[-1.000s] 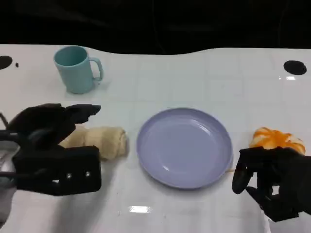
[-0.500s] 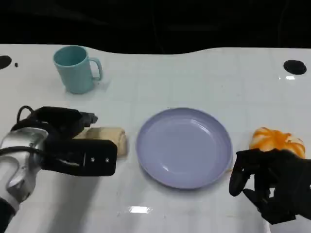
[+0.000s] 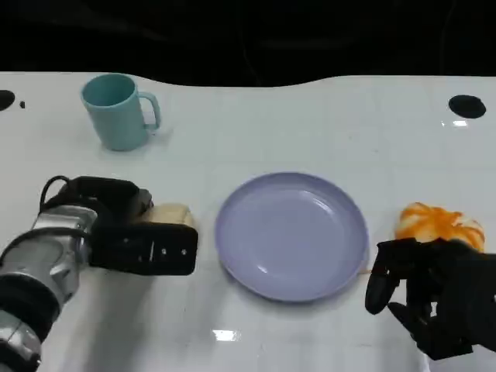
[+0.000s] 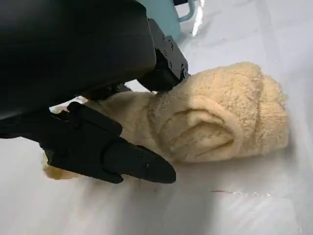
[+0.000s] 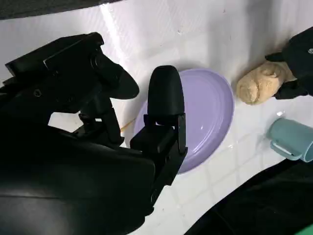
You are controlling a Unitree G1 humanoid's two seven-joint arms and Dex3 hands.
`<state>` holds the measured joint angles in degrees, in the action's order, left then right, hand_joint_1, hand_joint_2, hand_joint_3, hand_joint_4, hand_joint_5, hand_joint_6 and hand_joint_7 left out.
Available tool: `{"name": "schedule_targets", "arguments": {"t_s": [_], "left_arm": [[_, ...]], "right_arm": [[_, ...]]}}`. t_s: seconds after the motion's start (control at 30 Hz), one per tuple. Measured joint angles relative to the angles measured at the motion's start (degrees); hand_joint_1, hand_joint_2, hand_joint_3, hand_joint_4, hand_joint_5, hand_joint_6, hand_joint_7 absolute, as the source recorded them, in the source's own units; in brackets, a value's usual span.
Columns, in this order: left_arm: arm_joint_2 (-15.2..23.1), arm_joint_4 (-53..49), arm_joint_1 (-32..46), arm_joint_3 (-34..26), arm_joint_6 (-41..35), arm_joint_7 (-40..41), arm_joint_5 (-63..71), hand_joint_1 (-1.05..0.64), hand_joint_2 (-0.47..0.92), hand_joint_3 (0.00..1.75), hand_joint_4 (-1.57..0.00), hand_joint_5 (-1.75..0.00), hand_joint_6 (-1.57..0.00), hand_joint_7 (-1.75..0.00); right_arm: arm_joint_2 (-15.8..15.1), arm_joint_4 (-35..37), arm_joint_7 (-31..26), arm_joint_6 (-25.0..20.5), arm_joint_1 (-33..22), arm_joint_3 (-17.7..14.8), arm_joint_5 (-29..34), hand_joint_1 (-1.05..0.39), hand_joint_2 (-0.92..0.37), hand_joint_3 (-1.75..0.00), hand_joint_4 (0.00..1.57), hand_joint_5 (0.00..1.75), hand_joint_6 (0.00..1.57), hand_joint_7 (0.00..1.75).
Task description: Grasp the towel on the left side of the plate with the left hand and place it into the plate.
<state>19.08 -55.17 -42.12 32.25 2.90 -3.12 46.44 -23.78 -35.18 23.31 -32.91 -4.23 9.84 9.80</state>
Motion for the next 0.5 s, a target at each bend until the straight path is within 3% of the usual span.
{"name": "schedule_targets", "arguments": {"t_s": [0.07,0.13,0.17,0.27,0.33,0.5], "left_arm": [[-0.1,-1.8,0.2,-0.1,2.1,5.3,0.0,-0.27,0.92,0.08,-0.79,-1.40,-1.14,-0.15],[0.0,-2.8,0.7,-0.1,4.4,10.4,0.0,-0.27,0.92,0.06,-0.85,-1.67,-1.17,-0.15],[0.0,-3.0,1.2,-0.1,5.8,13.1,0.0,-0.26,0.91,0.10,-0.87,-1.71,-1.17,-0.23],[0.1,-2.9,2.4,0.0,8.4,18.8,0.2,-0.23,0.91,0.23,-0.88,-1.74,-0.69,-1.46],[0.1,-2.6,3.0,-0.4,8.9,21.2,-0.1,-0.23,0.90,0.36,-0.89,-1.75,-0.61,-1.69],[-1.4,0.1,3.6,-3.8,4.8,21.8,-3.3,-0.23,0.88,0.41,-0.89,-1.75,-0.60,-1.74]], "right_arm": [[0.0,-0.3,0.0,0.0,-0.2,0.0,0.0,0.01,-0.58,-1.06,0.71,1.75,0.70,1.40],[-0.1,-0.3,0.1,0.0,-0.3,-0.1,-0.1,0.01,-0.58,-1.06,0.71,1.75,0.70,1.40],[-0.2,-0.4,0.2,0.0,-0.3,-0.2,-0.2,0.00,-0.58,-1.06,0.71,1.75,0.70,1.40],[-0.3,-0.3,0.2,0.0,-0.4,-0.2,-0.3,0.00,-0.58,-1.05,0.71,1.75,0.70,1.41],[-0.4,-0.3,0.2,0.0,-0.4,-0.3,-0.3,0.00,-0.58,-1.05,0.71,1.75,0.70,1.41],[-0.4,-0.3,0.2,0.3,-0.5,-0.3,-0.3,0.00,-0.57,-1.06,0.71,1.75,0.70,1.41]]}}
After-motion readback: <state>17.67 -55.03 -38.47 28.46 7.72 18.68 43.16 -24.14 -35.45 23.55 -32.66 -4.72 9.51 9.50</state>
